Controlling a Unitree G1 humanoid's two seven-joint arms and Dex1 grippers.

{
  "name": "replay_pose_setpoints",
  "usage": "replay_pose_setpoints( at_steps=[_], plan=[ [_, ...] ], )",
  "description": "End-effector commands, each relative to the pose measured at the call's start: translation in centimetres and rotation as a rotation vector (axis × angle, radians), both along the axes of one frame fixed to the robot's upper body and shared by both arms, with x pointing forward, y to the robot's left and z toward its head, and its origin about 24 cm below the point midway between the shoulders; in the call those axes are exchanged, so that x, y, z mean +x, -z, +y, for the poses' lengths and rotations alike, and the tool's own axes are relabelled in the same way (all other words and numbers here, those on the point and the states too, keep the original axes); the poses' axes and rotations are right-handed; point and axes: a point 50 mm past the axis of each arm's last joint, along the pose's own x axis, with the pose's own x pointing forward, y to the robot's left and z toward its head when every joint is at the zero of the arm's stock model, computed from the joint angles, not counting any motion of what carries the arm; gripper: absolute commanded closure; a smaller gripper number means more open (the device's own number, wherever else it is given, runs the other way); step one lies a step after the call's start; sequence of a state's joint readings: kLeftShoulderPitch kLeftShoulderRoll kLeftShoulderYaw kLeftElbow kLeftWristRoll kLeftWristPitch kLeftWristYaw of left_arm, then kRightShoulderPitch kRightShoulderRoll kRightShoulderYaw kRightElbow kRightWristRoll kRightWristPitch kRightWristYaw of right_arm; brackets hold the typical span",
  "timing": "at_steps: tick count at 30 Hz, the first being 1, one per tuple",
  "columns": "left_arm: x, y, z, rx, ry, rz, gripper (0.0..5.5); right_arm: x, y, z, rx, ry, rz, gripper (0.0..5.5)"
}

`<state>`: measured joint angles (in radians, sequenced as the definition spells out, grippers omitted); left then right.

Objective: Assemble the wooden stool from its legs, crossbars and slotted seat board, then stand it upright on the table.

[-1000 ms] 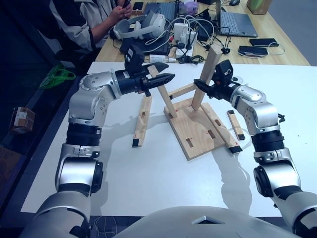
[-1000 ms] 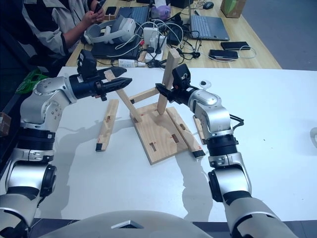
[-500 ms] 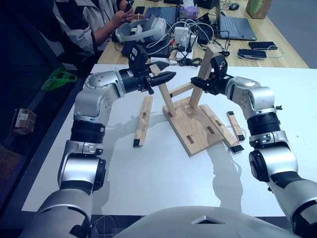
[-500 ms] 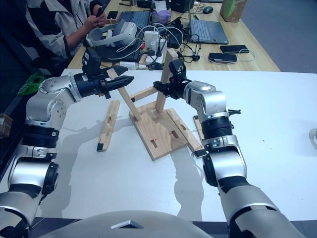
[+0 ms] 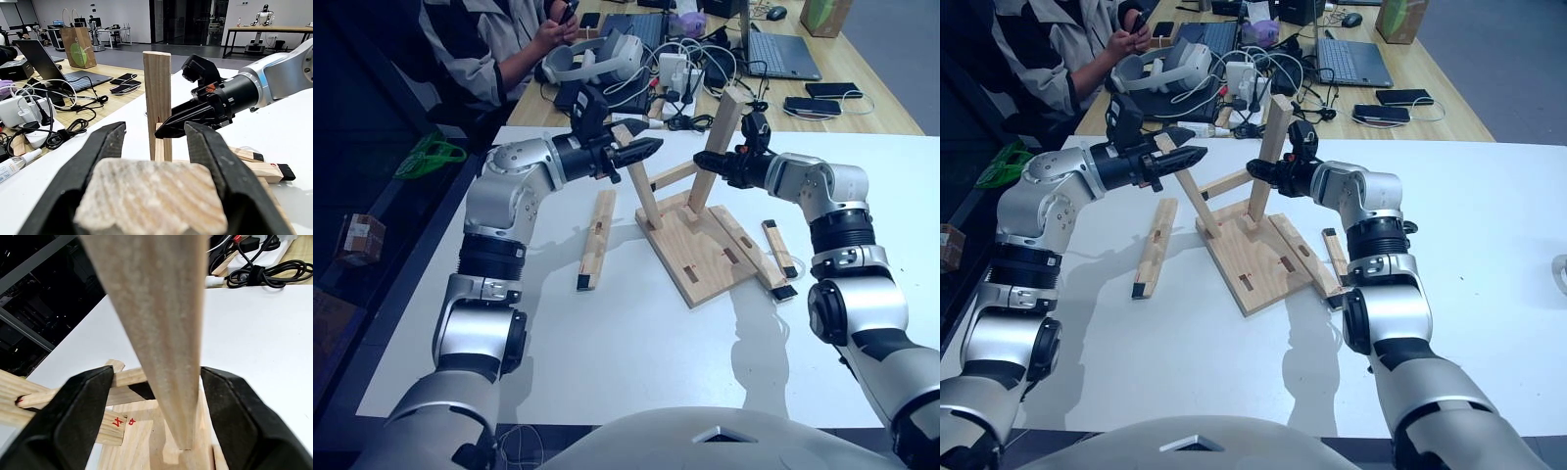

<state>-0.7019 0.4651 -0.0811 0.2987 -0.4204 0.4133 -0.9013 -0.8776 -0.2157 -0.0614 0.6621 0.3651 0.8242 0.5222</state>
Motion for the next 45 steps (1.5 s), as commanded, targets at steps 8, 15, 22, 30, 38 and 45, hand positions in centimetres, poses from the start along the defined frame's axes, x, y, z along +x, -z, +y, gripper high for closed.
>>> replay_pose_setpoints(
  at_steps=[8, 15, 22, 30, 38, 45],
  plan=[
    [0.3, 2.1, 2.5, 0.124, -0.184, 0.046, 3.49, -2.4, -0.7, -1.1, -0.024, -0.049, -0.141, 2.26],
    [0.4, 1.7, 3.0, 0.129, -0.221, 0.023, 3.49, -2.1, -5.6, -2.8, 0.041, -0.049, -0.306, 2.26],
    [1.2, -1.2, 2.7, -0.027, -0.291, -0.070, 3.31, -5.8, 3.5, -3.7, -0.215, -0.201, -0.047, 2.26],
    [0.8, -3.1, 1.9, -0.153, -0.283, -0.086, 2.59, -7.7, 7.5, -3.8, -0.295, -0.265, 0.037, 2.26],
    [0.7, -6.9, 3.3, -0.280, -0.374, -0.201, 2.59, -10.9, 7.4, -3.3, -0.299, -0.501, 0.103, 2.26],
    [0.4, -9.5, 5.6, -0.390, -0.489, -0.288, 2.59, -12.7, 3.5, -2.1, -0.112, -0.638, 0.054, 2.26]
  ],
)
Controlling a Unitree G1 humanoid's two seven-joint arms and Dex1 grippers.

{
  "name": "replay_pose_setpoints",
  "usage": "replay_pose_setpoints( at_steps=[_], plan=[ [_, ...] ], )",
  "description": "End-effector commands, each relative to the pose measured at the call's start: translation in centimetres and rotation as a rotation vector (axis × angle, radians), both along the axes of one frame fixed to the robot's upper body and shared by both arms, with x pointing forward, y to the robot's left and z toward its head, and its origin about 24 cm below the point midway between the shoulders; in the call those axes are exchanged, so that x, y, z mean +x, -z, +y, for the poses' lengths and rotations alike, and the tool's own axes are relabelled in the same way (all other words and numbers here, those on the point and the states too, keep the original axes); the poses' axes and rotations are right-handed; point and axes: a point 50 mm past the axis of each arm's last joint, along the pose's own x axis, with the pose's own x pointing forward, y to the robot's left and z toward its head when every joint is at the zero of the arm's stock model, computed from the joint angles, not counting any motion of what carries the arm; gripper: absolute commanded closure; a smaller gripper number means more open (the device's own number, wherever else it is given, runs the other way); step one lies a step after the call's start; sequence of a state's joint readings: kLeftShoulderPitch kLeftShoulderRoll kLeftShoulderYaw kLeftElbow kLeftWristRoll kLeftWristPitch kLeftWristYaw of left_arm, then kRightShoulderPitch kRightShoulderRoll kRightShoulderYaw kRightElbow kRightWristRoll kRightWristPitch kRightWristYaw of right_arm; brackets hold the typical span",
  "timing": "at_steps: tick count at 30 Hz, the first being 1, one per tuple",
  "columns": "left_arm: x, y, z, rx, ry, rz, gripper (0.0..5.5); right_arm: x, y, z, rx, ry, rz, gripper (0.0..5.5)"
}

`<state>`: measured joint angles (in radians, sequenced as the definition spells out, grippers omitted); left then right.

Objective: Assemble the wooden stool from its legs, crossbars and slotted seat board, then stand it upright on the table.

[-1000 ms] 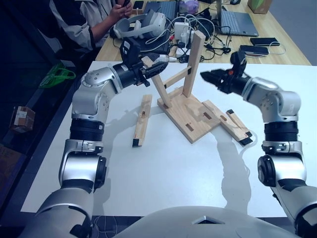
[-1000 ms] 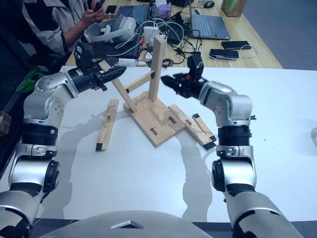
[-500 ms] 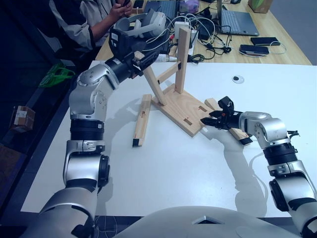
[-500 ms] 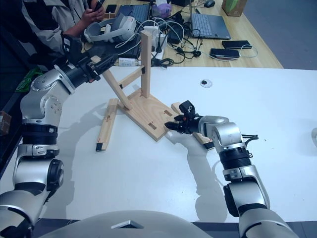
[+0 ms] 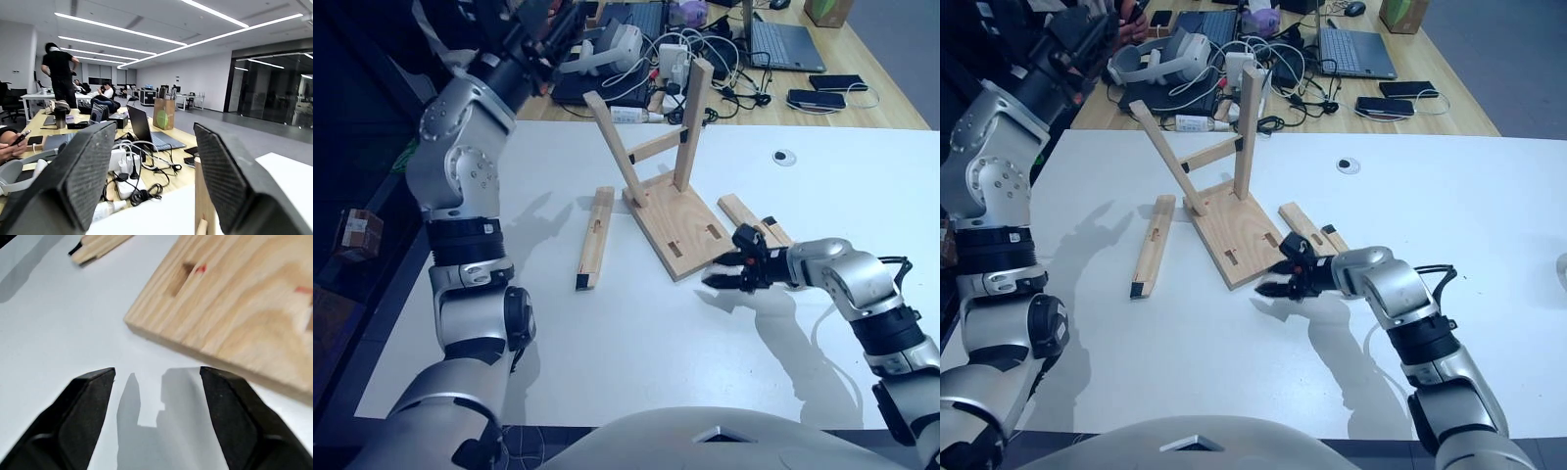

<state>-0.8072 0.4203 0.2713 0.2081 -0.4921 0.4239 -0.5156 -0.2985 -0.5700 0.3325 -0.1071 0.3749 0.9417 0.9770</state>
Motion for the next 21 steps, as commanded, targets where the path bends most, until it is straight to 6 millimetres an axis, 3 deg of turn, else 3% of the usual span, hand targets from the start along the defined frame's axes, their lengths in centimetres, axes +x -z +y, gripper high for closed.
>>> replay_pose_setpoints(
  at_steps=[1, 5, 9, 13, 17, 21],
  plan=[
    [-0.7, -0.8, 0.2, -0.028, 0.009, -0.029, 2.59, 1.2, -3.1, 0.0, 0.098, 0.030, -0.089, 2.26],
    [-3.4, 2.4, -1.0, 0.057, 0.117, 0.057, 2.59, 4.1, -4.4, 0.2, 0.129, 0.162, -0.232, 2.26],
    [-7.0, 6.7, -1.2, 0.174, 0.227, 0.237, 2.59, 3.9, -2.1, 0.1, 0.031, 0.125, -0.176, 2.26],
    [-8.4, 9.6, -1.4, 0.256, 0.239, 0.366, 2.59, 4.5, 0.2, -0.3, -0.075, 0.127, -0.181, 2.26],
    [-10.0, 13.8, -2.6, 0.304, 0.271, 0.516, 2.59, 6.0, 0.1, -0.6, -0.066, 0.195, -0.253, 2.26],
    [-10.8, 15.0, -3.5, 0.303, 0.291, 0.546, 2.59, 5.9, 0.9, -1.3, -0.091, 0.195, -0.221, 2.26]
  ],
)
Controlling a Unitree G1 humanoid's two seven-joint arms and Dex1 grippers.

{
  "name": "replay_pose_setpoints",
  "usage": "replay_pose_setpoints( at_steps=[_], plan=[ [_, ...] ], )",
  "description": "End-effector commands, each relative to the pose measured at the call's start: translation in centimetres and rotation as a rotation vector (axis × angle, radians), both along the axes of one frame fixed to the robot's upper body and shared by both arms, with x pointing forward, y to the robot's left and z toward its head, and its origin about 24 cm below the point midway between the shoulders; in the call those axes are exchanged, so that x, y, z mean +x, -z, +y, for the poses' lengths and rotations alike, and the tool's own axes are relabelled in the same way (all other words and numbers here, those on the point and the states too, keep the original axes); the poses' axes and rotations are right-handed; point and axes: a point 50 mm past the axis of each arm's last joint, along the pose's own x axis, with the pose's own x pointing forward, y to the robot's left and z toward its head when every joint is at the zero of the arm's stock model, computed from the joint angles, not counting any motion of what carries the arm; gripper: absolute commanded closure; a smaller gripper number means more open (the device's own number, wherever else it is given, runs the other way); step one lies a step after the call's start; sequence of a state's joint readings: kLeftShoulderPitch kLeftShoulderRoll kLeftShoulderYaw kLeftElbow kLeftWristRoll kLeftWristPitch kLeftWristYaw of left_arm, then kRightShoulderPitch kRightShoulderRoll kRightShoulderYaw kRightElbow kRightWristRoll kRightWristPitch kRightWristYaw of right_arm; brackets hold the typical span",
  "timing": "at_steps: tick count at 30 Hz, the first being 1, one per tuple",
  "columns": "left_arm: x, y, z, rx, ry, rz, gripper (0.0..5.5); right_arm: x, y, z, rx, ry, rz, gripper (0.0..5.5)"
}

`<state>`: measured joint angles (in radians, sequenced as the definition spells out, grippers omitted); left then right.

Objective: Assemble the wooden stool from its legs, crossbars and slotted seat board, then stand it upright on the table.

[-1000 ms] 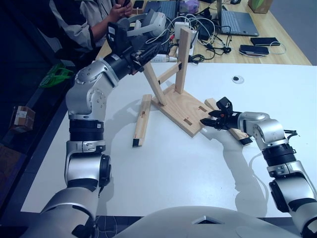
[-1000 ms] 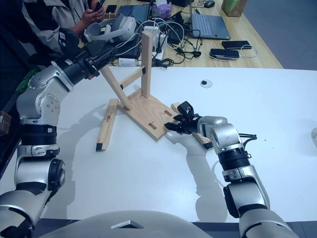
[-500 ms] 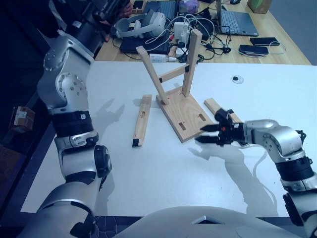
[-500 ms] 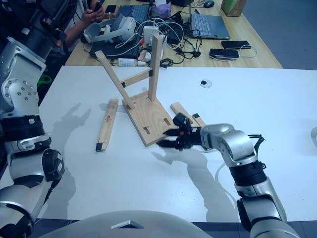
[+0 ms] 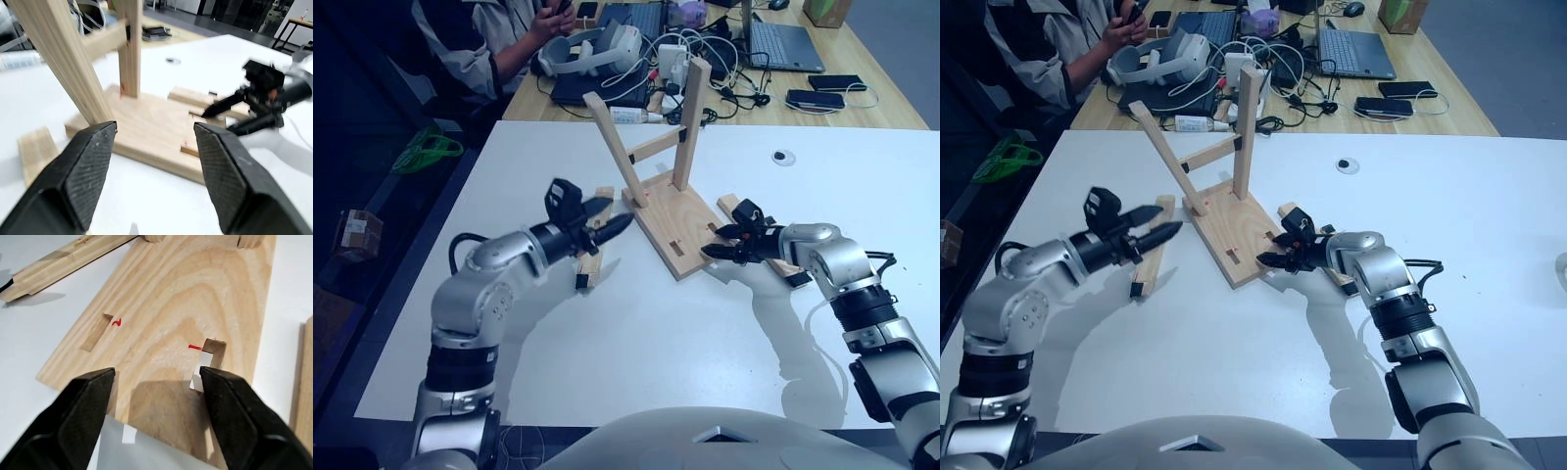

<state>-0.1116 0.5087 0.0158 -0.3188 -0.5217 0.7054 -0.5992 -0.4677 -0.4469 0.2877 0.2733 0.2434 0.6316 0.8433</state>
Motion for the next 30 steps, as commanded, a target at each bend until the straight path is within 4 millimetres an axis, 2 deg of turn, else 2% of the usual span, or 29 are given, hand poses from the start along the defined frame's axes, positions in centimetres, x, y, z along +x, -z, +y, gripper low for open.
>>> replay_pose_setpoints(
  at_steps=[1, 4, 9, 11, 14, 19, 23, 25, 30],
  plan=[
    [-0.2, 0.2, -0.6, 0.011, 0.006, -0.006, 2.59, -0.3, 0.9, -1.0, -0.053, -0.010, 0.060, 2.26],
    [0.1, 0.0, -0.6, 0.011, -0.002, -0.018, 2.59, -1.8, 1.5, -1.6, -0.106, -0.121, 0.163, 2.26],
    [0.3, 0.1, -1.0, 0.008, -0.006, -0.025, 2.59, -4.1, -0.6, -1.6, -0.054, -0.296, 0.293, 2.26],
    [0.4, 0.2, -1.1, 0.007, -0.008, -0.026, 2.59, -4.7, -1.6, -0.6, 0.018, -0.322, 0.322, 2.26],
    [0.5, 0.3, -1.1, 0.011, -0.010, -0.028, 2.59, -5.3, -2.4, 0.9, 0.141, -0.311, 0.371, 2.26],
    [0.7, 0.2, -0.9, 0.019, -0.019, -0.038, 2.59, -5.8, -2.0, 3.0, 0.243, -0.249, 0.416, 2.26],
    [0.8, 0.2, -1.1, 0.027, -0.006, -0.041, 2.59, -4.9, -2.5, 4.4, 0.290, -0.187, 0.326, 2.26],
    [0.6, 0.4, -1.7, 0.037, 0.037, -0.029, 2.59, -3.9, -3.2, 3.6, 0.294, -0.121, 0.267, 2.26],
    [0.0, 1.0, -2.2, 0.124, 0.166, 0.001, 2.59, -2.4, -3.8, -0.6, 0.212, 0.044, 0.173, 2.26]
  ],
)
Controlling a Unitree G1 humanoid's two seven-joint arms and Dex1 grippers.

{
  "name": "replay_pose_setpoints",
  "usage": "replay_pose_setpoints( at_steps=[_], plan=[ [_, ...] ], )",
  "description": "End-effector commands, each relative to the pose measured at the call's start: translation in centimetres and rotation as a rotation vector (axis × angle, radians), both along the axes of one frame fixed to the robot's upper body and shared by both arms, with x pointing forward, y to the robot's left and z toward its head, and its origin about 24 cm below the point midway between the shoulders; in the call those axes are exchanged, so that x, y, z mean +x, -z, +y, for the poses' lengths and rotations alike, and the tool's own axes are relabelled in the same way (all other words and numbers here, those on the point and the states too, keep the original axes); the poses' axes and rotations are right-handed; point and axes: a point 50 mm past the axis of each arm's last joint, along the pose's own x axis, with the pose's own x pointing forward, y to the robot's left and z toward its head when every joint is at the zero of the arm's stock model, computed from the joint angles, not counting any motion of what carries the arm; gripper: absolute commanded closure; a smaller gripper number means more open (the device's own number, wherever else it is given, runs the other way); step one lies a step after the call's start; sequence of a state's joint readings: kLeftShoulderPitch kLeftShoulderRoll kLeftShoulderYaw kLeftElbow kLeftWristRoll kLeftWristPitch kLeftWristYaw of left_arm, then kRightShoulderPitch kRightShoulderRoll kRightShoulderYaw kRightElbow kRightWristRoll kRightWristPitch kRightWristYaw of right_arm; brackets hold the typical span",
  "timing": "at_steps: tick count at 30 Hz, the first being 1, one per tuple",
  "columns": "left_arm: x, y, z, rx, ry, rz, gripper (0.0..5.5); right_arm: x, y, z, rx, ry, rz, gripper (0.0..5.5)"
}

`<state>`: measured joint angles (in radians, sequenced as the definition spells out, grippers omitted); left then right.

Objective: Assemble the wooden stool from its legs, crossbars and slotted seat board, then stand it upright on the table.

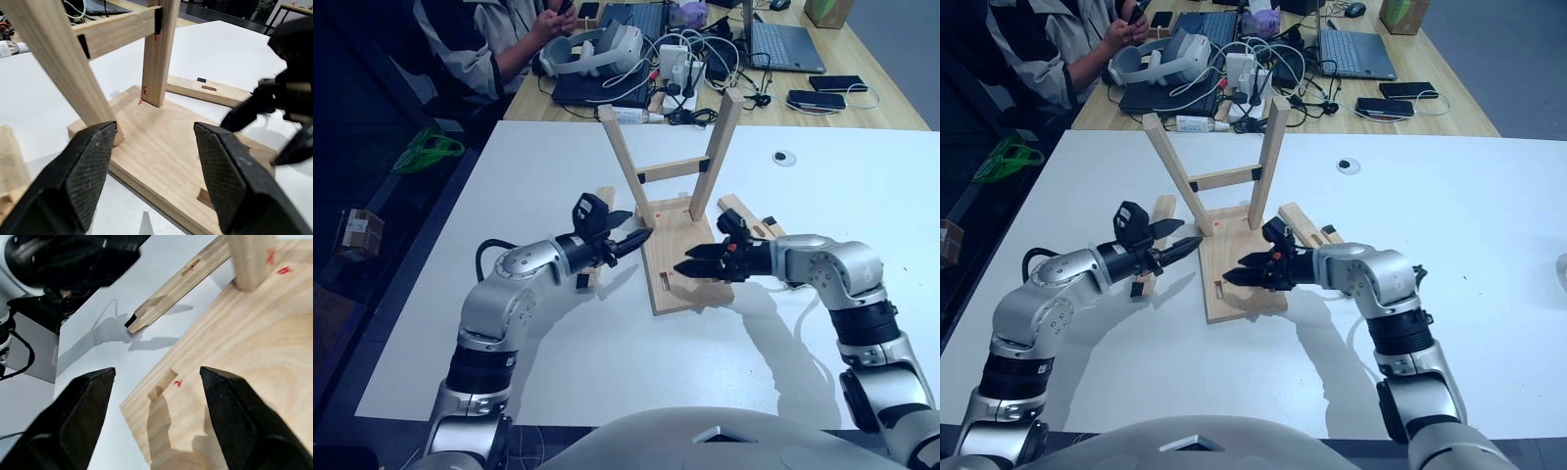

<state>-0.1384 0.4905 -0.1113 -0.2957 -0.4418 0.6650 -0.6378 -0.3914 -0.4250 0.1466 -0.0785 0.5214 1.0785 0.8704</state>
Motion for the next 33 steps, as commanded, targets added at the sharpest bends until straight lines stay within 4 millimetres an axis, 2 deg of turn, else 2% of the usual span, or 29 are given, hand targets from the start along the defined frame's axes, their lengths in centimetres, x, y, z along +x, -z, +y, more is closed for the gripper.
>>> replay_pose_setpoints(
  at_steps=[1, 3, 6, 9, 15, 18, 20, 22, 25, 27, 30, 33],
  plan=[
    [0.2, -0.3, 0.4, 0.077, 0.044, -0.013, 2.59, 1.2, 0.2, -3.2, -0.116, 0.134, -0.031, 2.26],
    [0.6, -0.7, 0.5, 0.075, 0.035, -0.029, 2.59, 0.7, 1.9, -3.9, -0.177, 0.159, 0.018, 2.26],
    [0.8, -0.9, 0.3, 0.073, 0.041, -0.039, 2.59, -0.5, 4.4, -4.0, -0.227, 0.172, 0.094, 2.26],
    [0.9, -1.1, 0.3, 0.072, 0.040, -0.045, 2.59, -1.4, 5.5, -3.3, -0.226, 0.153, 0.136, 2.26],
    [0.9, -1.2, 0.6, 0.079, 0.033, -0.046, 2.59, -3.2, 3.7, 0.2, -0.050, -0.007, 0.128, 2.26],
    [1.0, -1.2, 0.7, 0.082, 0.029, -0.049, 2.59, -2.7, 2.0, 0.5, -0.002, -0.021, 0.068, 2.26],
    [1.0, -1.1, 0.7, 0.085, 0.026, -0.048, 2.59, -1.3, -0.4, 0.1, 0.046, -0.004, -0.031, 2.26],
    [1.0, -0.9, 0.8, 0.093, 0.026, -0.042, 2.59, 0.3, -4.2, -0.2, 0.120, 0.008, -0.178, 2.26],
    [0.9, -0.4, 0.9, 0.126, 0.038, -0.028, 2.59, 1.9, -12.5, -0.1, 0.335, -0.015, -0.446, 2.26],
    [0.8, 0.1, 1.0, 0.160, 0.049, -0.017, 2.59, 2.4, -16.8, -0.3, 0.442, 0.003, -0.582, 2.26],
    [0.5, 1.6, 1.3, 0.253, 0.081, 0.028, 2.59, 4.0, -22.8, -1.1, 0.580, 0.172, -0.762, 2.26],
    [-0.1, 3.3, 1.6, 0.297, 0.104, 0.114, 2.59, 6.2, -26.2, -2.2, 0.611, 0.405, -0.849, 2.26]
  ],
)
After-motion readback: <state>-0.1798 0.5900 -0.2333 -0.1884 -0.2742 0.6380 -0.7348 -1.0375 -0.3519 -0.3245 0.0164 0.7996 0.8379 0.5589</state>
